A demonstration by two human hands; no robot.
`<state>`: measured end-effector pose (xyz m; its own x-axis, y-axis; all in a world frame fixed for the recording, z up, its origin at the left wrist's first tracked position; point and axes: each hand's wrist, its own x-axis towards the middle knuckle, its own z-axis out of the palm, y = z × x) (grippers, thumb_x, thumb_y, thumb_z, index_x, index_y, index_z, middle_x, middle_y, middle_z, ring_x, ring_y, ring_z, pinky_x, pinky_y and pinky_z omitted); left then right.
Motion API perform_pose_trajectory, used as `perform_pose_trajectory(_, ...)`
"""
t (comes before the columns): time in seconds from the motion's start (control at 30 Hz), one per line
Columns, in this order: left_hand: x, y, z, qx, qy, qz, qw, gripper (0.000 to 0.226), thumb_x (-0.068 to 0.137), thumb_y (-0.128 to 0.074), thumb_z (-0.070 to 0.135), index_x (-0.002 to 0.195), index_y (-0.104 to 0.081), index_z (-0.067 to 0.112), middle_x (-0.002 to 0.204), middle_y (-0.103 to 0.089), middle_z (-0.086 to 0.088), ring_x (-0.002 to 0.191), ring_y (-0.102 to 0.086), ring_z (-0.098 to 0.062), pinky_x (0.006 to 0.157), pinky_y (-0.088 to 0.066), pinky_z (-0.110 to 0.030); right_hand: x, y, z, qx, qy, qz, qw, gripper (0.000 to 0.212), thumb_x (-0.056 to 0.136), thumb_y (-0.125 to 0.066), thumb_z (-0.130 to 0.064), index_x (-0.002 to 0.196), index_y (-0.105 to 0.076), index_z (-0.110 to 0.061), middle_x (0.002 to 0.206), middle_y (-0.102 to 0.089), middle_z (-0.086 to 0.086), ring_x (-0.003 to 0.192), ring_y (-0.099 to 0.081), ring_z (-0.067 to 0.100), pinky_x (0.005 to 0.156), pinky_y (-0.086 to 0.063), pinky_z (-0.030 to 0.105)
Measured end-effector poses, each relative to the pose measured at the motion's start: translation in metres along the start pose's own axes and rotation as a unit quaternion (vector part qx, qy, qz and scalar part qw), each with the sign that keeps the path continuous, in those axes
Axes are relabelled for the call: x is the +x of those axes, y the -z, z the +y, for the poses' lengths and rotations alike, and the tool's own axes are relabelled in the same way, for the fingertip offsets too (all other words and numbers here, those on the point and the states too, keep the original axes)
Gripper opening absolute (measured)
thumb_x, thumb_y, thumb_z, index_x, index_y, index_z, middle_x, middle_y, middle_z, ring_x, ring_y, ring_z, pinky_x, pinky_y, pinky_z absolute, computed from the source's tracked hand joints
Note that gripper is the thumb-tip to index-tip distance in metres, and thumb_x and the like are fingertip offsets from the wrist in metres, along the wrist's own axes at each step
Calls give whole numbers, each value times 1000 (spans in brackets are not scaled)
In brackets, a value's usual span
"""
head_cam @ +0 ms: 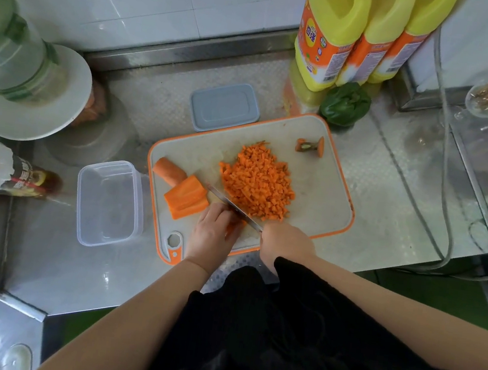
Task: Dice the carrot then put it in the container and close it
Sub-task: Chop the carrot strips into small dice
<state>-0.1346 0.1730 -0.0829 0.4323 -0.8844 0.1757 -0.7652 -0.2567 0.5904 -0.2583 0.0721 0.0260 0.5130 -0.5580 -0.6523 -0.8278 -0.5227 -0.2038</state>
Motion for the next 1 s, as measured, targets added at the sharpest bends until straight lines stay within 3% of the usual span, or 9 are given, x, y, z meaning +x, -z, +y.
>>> perform_pose_trajectory(0.1, 1, -2, -1, -10, -8, 12, 1000, 23, 91, -61, 26, 86, -68, 4, 94, -62, -8, 89, -56, -23, 79, -47, -30, 5, -5, -3, 17, -7, -3, 1000, 24, 95, -43, -9, 114, -59, -10, 113, -62, 9, 104, -61, 28, 80, -46, 33)
perform_pose_trajectory(0.23, -2, -2, -2, -10, -3, 3, 1000, 23, 92, -60, 29, 87, -69, 8, 95, -62, -4, 89, -56, -22, 76, -50, -32, 13, -12, 2, 67, -14, 16, 998, 20, 99, -43, -21, 107, -58, -10, 108, -64, 11, 99, -61, 31, 72, -41, 33)
perform_pose_trajectory(0.43, -3, 6, 1, -11, -13, -8, 1000, 23, 93, -58, 28, 89, -72, 9, 95, -61, -3, 92, -55, -22, 83, -49, -33, 23, 0, 8, 135, -15, 0, 991, 33, 100, -43, -36, 102, -56, -5, 99, -62, 15, 99, -61, 35, 72, -42, 34)
perform_pose_trajectory(0.6, -9, 10, 4, 8, -15, -13, 1000, 24, 94, -56, 28, 90, -70, 9, 98, -60, -3, 91, -57, -22, 77, -49, -31, 5, -1, 7, 65, 0, 30, 997, 31, 102, -39, -32, 108, -56, -8, 106, -63, 13, 99, -61, 31, 78, -46, 37)
perform_pose_trajectory(1.0, -4, 1, -3, 0, -19, -10, 1000, 24, 93, -56, 30, 89, -68, 9, 93, -61, -3, 87, -59, -23, 72, -53, -36, 0, -8, -9, 21, -2, 1, 1000, 23, 96, -42, -10, 112, -58, -9, 112, -62, 9, 103, -60, 28, 75, -41, 32)
